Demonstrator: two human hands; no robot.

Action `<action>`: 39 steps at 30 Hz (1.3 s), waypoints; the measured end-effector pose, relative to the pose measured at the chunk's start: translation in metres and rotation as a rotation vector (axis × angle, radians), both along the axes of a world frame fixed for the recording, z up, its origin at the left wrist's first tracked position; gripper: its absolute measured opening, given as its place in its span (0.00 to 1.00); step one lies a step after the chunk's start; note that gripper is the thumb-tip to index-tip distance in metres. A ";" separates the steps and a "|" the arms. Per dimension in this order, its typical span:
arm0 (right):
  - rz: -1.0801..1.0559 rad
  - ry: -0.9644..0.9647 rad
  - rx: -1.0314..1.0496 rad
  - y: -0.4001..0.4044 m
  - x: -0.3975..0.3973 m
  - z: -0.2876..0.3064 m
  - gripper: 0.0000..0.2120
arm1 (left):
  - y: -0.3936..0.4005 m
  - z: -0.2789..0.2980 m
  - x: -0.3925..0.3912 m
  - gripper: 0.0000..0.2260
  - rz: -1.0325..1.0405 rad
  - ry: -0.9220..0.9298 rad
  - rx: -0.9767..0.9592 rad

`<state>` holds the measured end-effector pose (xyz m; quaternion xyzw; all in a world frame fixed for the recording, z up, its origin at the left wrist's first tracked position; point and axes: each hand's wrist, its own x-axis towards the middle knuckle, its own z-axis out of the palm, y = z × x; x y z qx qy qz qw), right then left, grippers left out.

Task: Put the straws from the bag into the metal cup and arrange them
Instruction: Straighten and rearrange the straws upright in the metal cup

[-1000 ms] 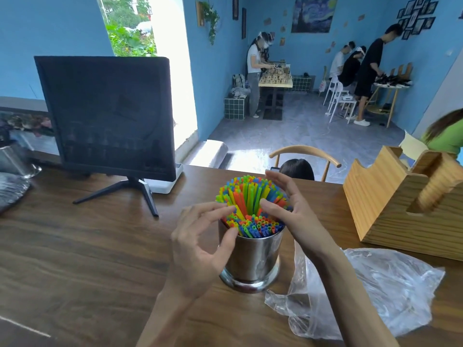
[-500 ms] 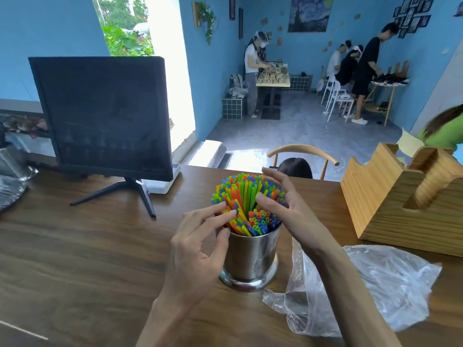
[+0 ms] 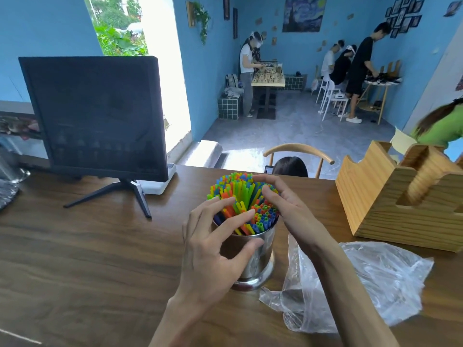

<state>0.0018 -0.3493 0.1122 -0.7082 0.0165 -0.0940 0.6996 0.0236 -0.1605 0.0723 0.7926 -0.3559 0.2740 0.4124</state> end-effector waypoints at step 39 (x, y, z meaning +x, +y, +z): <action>-0.052 0.018 0.009 -0.007 0.005 0.000 0.12 | 0.015 0.085 0.031 0.17 -0.138 0.317 0.171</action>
